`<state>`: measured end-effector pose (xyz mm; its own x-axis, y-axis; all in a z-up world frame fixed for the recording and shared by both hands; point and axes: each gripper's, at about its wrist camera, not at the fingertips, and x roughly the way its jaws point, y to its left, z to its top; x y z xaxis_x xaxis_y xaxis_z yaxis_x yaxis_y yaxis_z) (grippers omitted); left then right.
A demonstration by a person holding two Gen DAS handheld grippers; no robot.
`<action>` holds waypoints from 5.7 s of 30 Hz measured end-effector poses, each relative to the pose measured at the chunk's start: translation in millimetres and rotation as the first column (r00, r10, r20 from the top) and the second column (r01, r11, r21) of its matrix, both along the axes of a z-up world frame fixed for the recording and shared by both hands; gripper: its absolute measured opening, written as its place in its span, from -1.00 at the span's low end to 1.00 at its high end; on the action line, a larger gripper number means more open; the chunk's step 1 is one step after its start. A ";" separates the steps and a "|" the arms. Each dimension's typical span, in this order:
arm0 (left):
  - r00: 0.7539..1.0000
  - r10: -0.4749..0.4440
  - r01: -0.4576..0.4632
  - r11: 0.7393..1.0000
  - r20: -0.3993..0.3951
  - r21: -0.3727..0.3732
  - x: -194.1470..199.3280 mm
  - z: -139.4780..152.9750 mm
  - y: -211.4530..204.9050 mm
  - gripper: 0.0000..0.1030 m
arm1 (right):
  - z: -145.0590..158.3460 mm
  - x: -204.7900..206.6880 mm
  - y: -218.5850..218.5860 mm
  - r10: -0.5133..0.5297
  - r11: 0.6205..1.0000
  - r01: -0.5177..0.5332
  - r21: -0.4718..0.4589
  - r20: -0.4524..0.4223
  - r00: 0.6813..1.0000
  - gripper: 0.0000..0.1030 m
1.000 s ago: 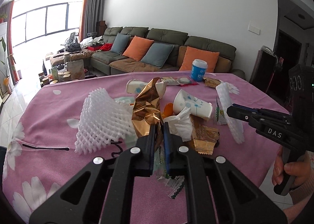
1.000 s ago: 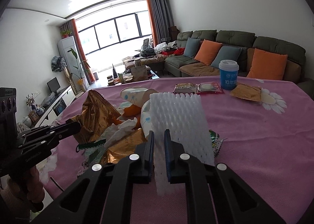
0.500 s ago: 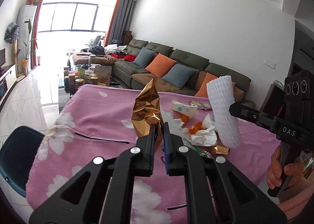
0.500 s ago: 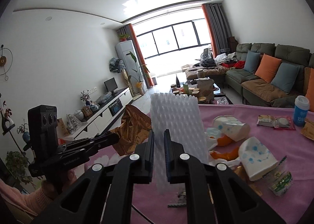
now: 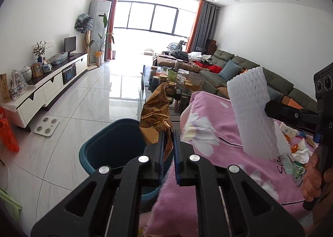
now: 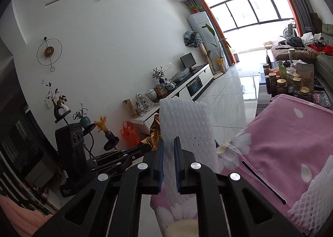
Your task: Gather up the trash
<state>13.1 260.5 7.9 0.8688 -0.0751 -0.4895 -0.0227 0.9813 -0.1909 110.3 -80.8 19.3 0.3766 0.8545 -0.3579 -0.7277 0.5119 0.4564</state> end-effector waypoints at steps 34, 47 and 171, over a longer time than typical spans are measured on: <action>0.989 0.088 -0.090 0.996 -0.122 -0.013 36.7 -73.0 67.0 -0.24 | -81.2 72.6 129.9 -0.020 0.981 -0.031 -0.194 -0.257 0.966 -0.44; 0.996 -0.089 0.089 0.996 0.024 0.019 -18.5 -19.0 -28.4 0.29 | -23.6 -0.7 -4.6 -0.115 0.986 0.112 -0.123 -0.014 0.993 0.02; 0.971 0.107 -0.132 0.985 -0.214 -0.109 3.8 -52.0 45.9 -0.77 | -42.7 7.1 22.0 0.042 0.988 -0.057 -0.141 -0.105 0.994 -0.90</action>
<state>16.9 306.4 -44.1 0.7558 -0.0472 -0.6531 -0.1899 0.9387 -0.2876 117.4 -58.9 -23.4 0.2905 0.8082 -0.5122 -0.7076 0.5418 0.4536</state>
